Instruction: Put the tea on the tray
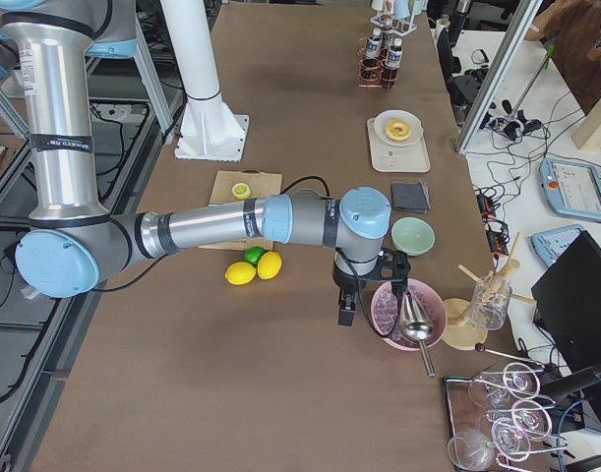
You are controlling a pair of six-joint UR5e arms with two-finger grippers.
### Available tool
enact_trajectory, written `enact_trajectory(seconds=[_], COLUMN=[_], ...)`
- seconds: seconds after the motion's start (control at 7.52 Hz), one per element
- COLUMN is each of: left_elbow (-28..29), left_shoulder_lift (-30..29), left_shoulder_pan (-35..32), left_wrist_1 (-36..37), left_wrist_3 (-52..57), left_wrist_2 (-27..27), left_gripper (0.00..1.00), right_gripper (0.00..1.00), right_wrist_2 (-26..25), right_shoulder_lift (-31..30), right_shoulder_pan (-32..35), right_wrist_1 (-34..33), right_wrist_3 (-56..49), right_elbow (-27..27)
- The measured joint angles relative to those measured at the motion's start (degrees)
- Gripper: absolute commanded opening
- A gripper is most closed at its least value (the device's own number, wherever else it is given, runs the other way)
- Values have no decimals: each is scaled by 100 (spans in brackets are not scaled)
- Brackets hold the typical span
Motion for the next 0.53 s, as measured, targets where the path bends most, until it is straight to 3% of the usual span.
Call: enact_trajectory(seconds=[0.53], left_elbow=[7], left_shoulder_lift=[-7], left_shoulder_pan=[0], left_wrist_1=[0], left_wrist_3=[0], left_wrist_2=[3], left_gripper=[97], right_gripper=[100], right_wrist_2=[8], right_shoulder_lift=[-14], right_shoulder_pan=[0], right_wrist_1=[0], right_wrist_3=[-1], right_elbow=[36])
